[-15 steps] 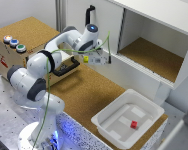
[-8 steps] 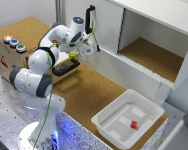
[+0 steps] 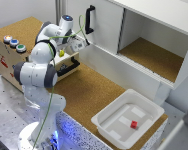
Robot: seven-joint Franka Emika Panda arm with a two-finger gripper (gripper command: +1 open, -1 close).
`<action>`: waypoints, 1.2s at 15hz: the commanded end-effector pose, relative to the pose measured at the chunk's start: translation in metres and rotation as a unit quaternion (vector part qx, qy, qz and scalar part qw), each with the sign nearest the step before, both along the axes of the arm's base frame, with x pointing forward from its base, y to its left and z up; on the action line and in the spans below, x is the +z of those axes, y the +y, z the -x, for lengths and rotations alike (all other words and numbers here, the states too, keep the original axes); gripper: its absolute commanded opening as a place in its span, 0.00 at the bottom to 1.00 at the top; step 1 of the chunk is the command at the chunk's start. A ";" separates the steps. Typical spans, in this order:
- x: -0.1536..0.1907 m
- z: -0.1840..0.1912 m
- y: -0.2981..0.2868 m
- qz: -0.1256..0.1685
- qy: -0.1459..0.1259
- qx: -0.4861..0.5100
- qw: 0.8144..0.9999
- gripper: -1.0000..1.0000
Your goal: Place the yellow block in the drawer
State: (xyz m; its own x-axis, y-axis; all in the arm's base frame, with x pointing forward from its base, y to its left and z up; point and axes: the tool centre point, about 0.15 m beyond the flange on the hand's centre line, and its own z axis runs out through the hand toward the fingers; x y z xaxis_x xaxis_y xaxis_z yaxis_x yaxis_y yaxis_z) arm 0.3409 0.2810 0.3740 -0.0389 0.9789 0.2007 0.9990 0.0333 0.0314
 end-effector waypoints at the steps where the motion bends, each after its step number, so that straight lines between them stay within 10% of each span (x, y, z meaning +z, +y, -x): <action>1: -0.048 -0.035 0.053 0.082 0.032 0.030 0.996 0.00; 5: -0.059 -0.042 0.048 0.099 0.025 0.007 0.995 0.00; 6: -0.054 -0.044 0.046 0.096 0.016 0.001 0.995 1.00; 11: -0.002 -0.038 0.035 0.080 -0.039 -0.027 0.996 1.00; 18: 0.079 -0.005 -0.049 -0.009 -0.030 -0.144 0.989 1.00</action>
State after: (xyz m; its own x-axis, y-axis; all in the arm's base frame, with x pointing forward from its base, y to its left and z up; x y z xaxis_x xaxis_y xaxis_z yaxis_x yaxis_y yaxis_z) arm 0.3662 0.2945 0.3979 0.1101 0.9901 0.0869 0.9900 -0.1171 0.0791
